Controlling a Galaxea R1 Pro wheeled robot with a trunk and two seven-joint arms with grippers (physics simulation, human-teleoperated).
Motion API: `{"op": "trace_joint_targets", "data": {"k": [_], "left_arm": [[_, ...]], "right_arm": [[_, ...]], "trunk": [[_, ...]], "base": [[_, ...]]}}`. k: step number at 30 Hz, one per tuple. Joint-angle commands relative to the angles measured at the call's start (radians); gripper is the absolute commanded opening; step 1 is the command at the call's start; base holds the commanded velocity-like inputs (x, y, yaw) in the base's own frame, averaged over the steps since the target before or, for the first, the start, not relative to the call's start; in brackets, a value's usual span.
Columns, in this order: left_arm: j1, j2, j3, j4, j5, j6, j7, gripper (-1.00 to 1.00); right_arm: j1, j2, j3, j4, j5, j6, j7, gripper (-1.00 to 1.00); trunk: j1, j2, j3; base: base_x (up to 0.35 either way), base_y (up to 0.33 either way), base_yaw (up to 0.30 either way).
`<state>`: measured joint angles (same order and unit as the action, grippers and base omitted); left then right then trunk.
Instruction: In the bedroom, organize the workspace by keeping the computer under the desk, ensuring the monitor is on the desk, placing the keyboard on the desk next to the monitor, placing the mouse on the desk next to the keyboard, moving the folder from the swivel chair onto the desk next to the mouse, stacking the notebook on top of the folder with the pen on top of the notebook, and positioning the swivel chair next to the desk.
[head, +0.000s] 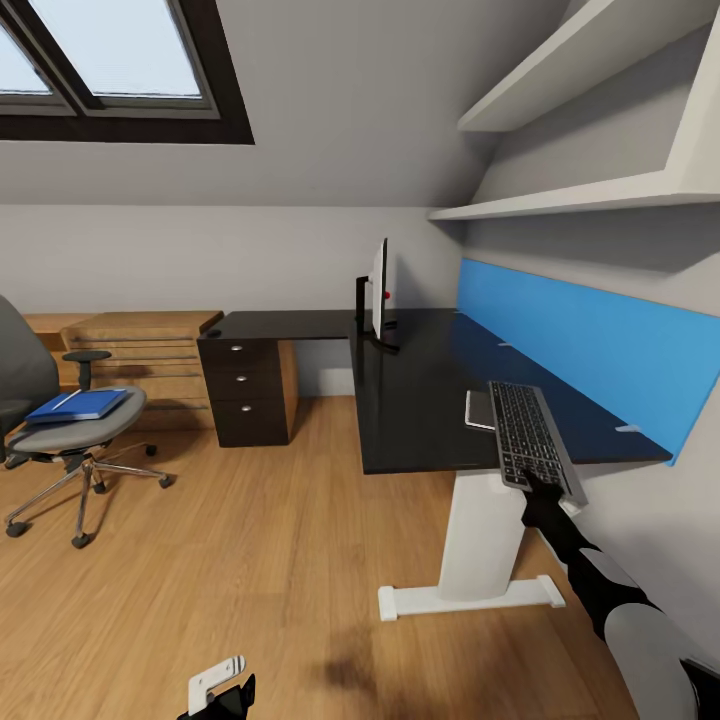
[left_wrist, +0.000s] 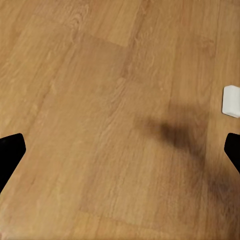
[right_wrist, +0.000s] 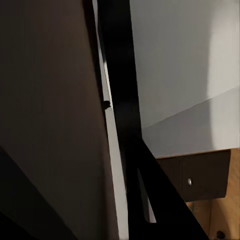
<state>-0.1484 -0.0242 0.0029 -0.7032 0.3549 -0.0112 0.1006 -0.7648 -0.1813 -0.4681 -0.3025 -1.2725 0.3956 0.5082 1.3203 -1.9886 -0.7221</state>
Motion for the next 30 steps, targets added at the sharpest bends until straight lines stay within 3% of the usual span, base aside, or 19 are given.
{"op": "trace_joint_targets", "data": {"k": [1, 21, 30], "left_arm": [[0.000, 0.000, 0.000, 0.000, 0.007, -0.001, 0.002, 1.00], [0.000, 0.000, 0.000, -0.001, 0.007, -0.001, 0.002, 1.00], [0.000, 0.000, 0.000, -0.001, 0.007, -0.001, 0.002, 1.00]], "right_arm": [[-0.001, 0.000, -0.004, 0.002, -0.002, 0.007, -0.001, -1.00], [-0.001, 0.000, -0.004, 0.002, -0.002, 0.009, 0.001, -1.00], [-0.001, 0.000, -0.003, 0.002, 0.000, 0.014, 0.001, -1.00]], "trunk": [[0.000, 0.000, -0.001], [0.000, 0.000, -0.001], [-0.035, 0.063, 0.027]], "base": [[0.000, 0.000, 0.000], [0.000, 0.000, 0.000], [0.000, 0.000, 0.000]]}}
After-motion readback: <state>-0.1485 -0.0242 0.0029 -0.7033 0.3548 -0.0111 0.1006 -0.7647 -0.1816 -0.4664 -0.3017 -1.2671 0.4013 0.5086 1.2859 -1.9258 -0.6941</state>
